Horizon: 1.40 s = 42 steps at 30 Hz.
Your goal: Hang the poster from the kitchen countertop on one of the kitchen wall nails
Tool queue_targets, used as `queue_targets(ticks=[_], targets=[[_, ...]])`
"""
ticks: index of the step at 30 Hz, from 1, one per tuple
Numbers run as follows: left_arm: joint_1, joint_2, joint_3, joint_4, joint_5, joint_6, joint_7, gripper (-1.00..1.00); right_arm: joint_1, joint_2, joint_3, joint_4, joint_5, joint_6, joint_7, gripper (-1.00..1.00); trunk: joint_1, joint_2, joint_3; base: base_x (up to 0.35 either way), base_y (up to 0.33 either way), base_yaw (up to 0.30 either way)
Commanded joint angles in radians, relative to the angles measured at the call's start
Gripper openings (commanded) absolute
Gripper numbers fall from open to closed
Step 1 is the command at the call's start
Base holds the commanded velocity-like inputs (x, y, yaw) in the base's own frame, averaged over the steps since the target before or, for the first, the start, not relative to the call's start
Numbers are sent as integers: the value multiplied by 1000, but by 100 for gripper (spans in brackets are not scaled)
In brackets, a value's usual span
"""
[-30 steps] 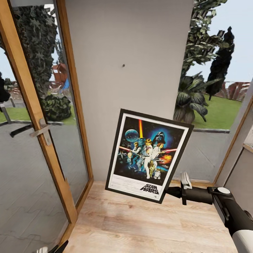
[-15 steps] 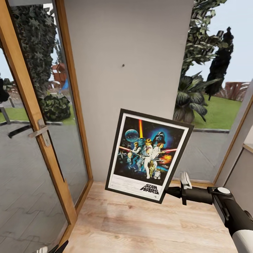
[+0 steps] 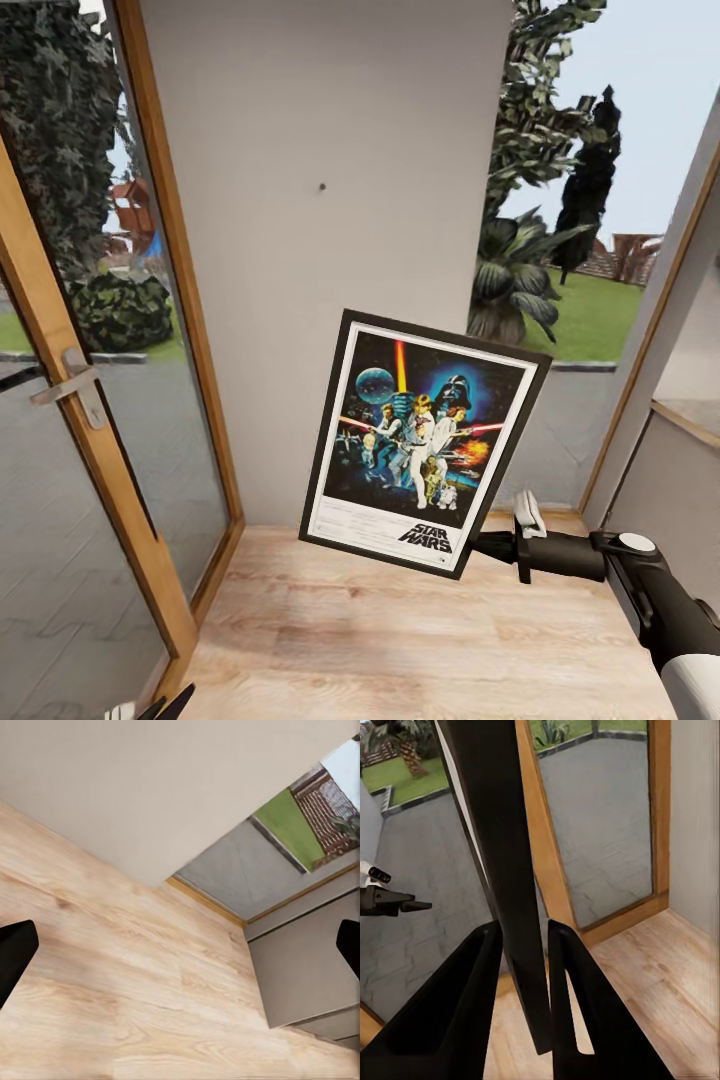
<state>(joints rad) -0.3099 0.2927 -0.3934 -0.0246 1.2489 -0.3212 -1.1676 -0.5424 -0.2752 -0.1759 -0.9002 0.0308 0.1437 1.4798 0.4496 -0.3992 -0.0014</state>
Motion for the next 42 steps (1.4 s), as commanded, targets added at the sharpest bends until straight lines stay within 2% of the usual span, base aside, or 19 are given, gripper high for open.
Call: queue_targets(ticks=[1, 9, 42], targets=[[0, 0, -9, 0, 7, -5, -1, 100, -1, 1, -2, 0, 3, 13, 7, -100, 0, -1, 0, 0, 0, -145], [0, 0, -9, 0, 7, -5, -1, 100, -1, 1, -2, 0, 3, 13, 7, -100, 0, -1, 0, 92, 0, -37], [0, 0, -9, 0, 7, -5, -1, 100, -1, 1, -4, 0, -2, 8, 8, -100, 0, -1, 0, 323, 0, 0]])
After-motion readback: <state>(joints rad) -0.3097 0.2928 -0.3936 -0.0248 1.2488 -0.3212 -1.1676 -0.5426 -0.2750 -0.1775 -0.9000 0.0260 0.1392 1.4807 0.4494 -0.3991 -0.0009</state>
